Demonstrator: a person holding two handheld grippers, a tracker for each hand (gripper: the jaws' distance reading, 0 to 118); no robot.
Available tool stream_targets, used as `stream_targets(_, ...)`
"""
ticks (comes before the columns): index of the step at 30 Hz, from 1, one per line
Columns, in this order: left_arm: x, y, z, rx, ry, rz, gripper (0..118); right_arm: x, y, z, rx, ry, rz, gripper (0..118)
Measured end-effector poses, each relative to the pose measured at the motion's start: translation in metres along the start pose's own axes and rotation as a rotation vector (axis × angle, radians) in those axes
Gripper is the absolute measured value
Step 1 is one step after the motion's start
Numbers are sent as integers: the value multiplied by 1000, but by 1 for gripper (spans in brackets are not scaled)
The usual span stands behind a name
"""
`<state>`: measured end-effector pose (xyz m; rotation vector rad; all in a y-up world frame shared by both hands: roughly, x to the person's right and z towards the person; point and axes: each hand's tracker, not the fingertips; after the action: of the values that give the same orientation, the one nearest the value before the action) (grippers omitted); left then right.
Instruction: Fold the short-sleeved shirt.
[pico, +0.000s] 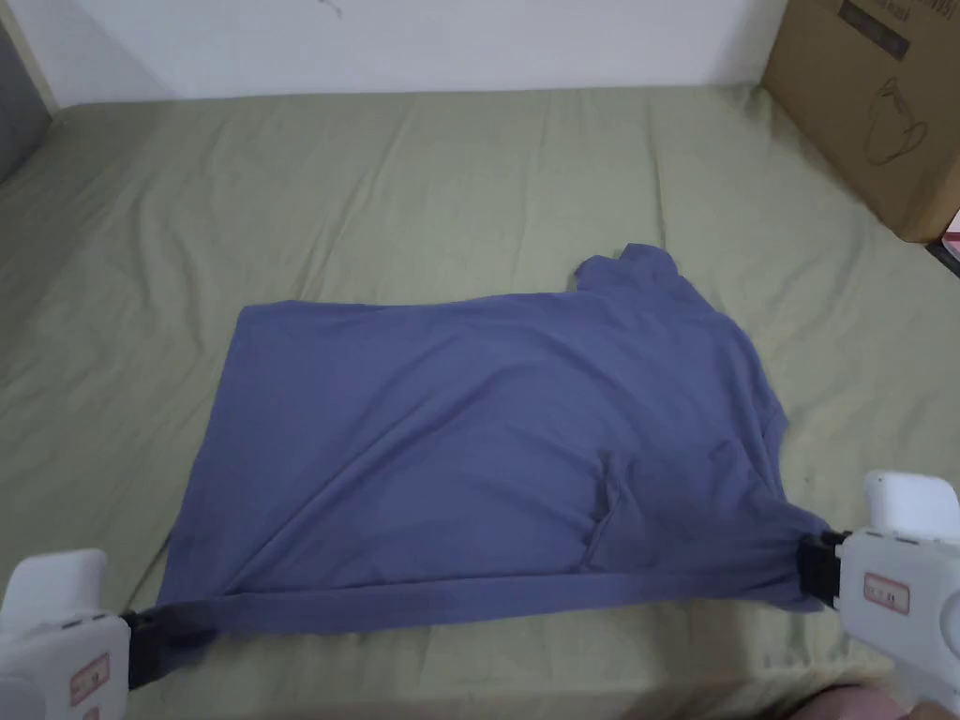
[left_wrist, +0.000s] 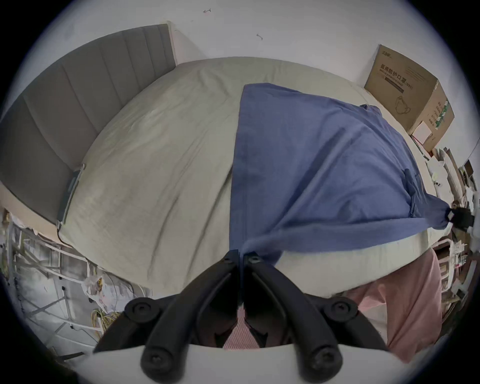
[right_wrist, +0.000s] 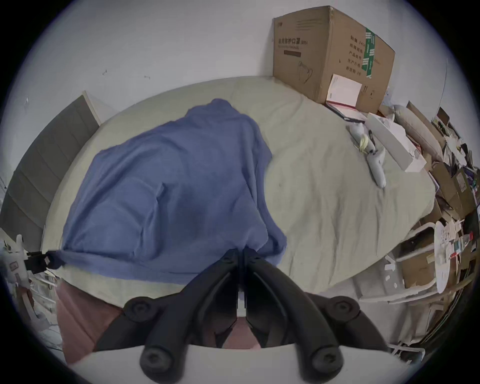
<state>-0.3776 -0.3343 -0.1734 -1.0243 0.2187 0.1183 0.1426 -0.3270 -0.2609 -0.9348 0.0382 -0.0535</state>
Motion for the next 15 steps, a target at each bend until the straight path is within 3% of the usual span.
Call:
stream_targets(7,5,75,-28,19,45,-98,2,-15,60,-42,-6,-34,14,3)
stream_targets(12,15,118,-72,-26,55,-160,2,-19,81,-90,-111,-33,-7,3)
stream_targets(13,18,122,-77,-28,69,-200,6,-18,81,-95,-115,-28,-12,9)
stream_targets(14,21,124,-82,-30,79,-235,23,-19,81,-97,-132,-31,-19,21)
stream_targets(15,26,126,-84,-44,85,-265,52,-20,81,-97,-138,-38,-18,39)
